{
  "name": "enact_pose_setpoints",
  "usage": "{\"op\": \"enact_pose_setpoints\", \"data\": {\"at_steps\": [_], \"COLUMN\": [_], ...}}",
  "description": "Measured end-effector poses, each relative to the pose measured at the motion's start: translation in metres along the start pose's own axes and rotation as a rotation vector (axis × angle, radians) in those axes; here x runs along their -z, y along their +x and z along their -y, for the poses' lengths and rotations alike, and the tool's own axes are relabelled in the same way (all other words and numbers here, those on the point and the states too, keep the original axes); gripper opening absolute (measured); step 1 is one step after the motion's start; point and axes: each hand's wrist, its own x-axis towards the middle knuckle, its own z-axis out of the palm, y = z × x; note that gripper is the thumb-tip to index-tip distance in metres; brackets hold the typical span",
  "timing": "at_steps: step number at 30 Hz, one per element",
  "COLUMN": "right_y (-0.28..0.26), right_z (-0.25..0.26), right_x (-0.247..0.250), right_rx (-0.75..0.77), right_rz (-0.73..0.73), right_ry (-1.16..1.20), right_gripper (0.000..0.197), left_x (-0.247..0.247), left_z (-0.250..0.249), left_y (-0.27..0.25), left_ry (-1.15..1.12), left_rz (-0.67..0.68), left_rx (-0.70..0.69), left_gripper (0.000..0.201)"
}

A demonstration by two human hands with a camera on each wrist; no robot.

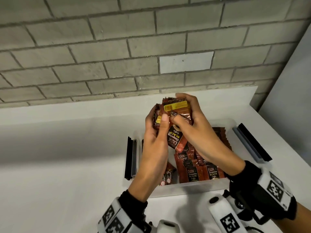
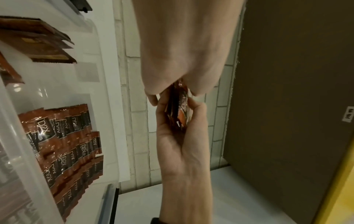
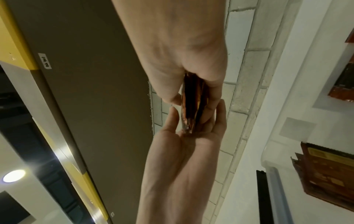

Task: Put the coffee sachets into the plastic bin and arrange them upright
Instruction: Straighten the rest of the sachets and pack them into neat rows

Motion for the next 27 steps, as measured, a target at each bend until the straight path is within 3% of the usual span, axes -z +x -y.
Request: {"op": "enact_pose_setpoints", "data": {"at_steps": [3,6,9,11,13,15,16,18,20,22,27], "right_y": [-0.001,-0.002,-0.007,-0.010,-0.009,-0.009,-0.009,-0.014,-0.021,-0.030,-0.037], "right_z": [0.001,0.004,0.003,0.002,-0.001,-0.001,-0.001,-0.001,-0.005,-0.013,-0.012], "right_x": [0.004,0.009,0.009,0.009,0.011,0.013,0.015,0.019,0.023,0.027,0.036], "right_rx": [-0.016,-0.020,-0.073,-0.086,-0.029,0.045,0.053,-0.024,-0.131,-0.176,-0.198], "right_rz": [-0.032,0.038,0.166,0.200,0.178,0.104,0.069,0.066,0.120,0.136,0.013], "right_ry": [-0.013,-0.010,0.051,-0.017,-0.281,-0.525,-0.527,-0.361,-0.201,-0.131,-0.030], "right_gripper": [0.022,0.019,0.022,0.022,0.028,0.048,0.061,0.079,0.083,0.083,0.068], "left_x": [0.001,0.006,0.005,0.004,0.005,0.008,0.008,0.007,0.008,0.008,0.011], "left_z": [0.002,0.001,0.002,0.002,0.002,0.003,0.004,0.003,0.003,0.005,0.008], "left_y": [0.000,0.000,-0.003,-0.006,-0.007,-0.007,-0.006,-0.007,-0.007,-0.007,-0.009], "left_ry": [-0.163,-0.377,-0.484,-0.557,-0.560,-0.548,-0.548,-0.538,-0.515,-0.484,-0.387], "left_rz": [0.021,0.017,0.114,0.158,0.177,0.155,0.142,0.121,0.105,0.083,0.035], "left_rx": [0.044,0.151,0.266,0.301,0.318,0.322,0.318,0.305,0.298,0.310,0.339], "left_gripper": [0.057,0.065,0.028,0.023,0.023,0.023,0.023,0.024,0.024,0.021,0.024]}}
